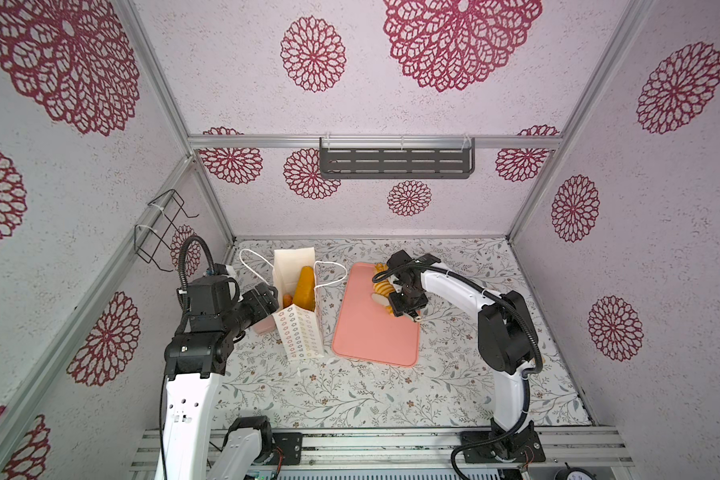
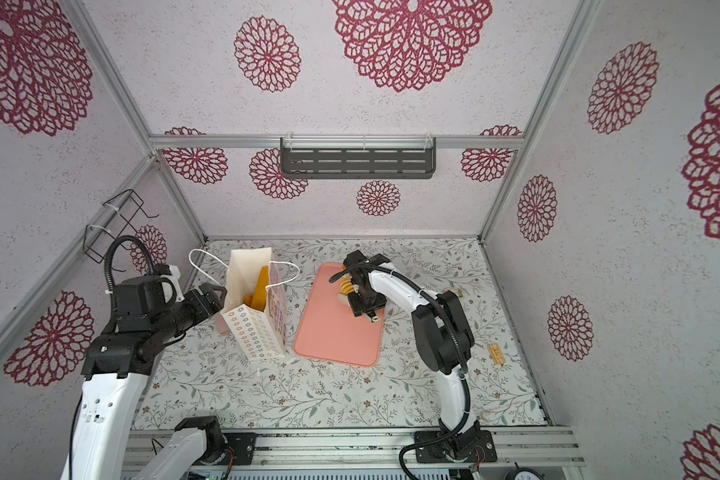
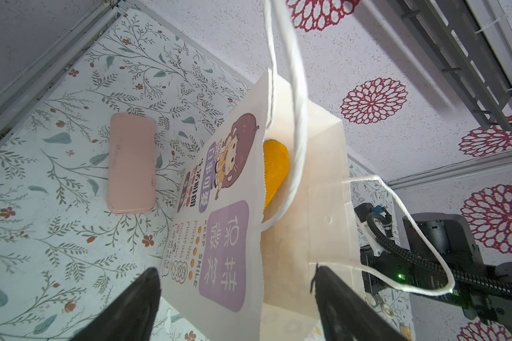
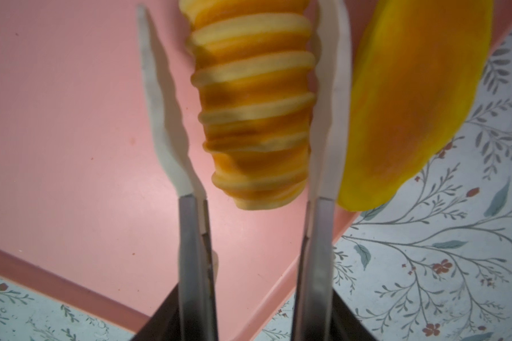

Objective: Place the fake bread into the paper bag
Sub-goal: 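Lower the tongs around the striped yellow roll and pinch it, then lift the striped roll with the tongs and carry it over the bag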

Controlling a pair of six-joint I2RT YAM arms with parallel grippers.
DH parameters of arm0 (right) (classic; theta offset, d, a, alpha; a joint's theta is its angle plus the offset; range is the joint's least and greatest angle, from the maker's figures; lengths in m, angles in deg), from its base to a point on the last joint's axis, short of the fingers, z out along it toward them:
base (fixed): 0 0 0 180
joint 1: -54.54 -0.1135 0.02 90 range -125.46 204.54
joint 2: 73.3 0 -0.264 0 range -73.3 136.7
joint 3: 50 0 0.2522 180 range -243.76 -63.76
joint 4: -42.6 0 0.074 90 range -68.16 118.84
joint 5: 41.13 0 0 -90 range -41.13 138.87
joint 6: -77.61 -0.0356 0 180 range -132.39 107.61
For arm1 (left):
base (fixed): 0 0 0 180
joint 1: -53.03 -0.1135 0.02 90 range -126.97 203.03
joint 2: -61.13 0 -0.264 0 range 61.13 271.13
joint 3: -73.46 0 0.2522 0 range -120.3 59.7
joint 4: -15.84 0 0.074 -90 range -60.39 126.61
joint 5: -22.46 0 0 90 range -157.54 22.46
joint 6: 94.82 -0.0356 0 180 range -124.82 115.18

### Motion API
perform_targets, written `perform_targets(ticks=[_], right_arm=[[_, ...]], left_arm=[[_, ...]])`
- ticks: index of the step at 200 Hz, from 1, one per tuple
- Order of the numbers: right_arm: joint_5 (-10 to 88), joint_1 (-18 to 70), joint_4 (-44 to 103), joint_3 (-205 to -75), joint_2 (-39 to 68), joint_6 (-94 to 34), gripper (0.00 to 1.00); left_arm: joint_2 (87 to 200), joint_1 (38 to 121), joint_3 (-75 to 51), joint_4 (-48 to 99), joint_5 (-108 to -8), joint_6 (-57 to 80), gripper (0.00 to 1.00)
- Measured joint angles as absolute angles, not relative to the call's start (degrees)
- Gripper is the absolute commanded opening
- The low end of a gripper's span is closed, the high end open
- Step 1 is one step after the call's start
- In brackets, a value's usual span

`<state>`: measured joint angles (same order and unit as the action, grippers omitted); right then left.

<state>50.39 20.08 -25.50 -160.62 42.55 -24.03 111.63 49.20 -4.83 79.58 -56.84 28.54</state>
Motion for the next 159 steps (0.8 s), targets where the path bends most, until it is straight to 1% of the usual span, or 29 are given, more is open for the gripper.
perform_targets(ticks=[13,34,63,84,106,127,159], right_arm=[[50.47,19.95,-25.63,-160.73,42.55,-24.05,0.43],[50.65,19.73,-25.72,-160.73,42.55,-24.03,0.39],[50.52,19.49,-25.72,-160.73,42.23,-24.12,0.38],[50.10,19.45,-25.72,-160.68,40.46,-24.51,0.38],[49.67,19.45,-25.68,-160.64,36.57,-24.97,0.38],[49.47,19.45,-25.63,-160.64,32.00,-25.58,0.38],[49.08,19.52,-26.01,-161.14,26.40,-26.63,0.37]], left_arm=[[111.61,49.02,-4.83,79.60,-56.55,28.37,0.85],[111.61,48.70,-4.70,79.60,-56.31,28.21,0.86],[111.61,48.48,-4.46,79.52,-56.01,28.19,0.85],[111.67,48.41,-4.37,79.36,-55.55,28.21,0.81],[111.85,48.37,-4.31,78.97,-54.94,28.24,0.72],[112.37,48.37,-4.29,78.51,-54.35,28.21,0.66],[113.34,48.35,-3.85,78.23,-53.63,28.24,0.62]])
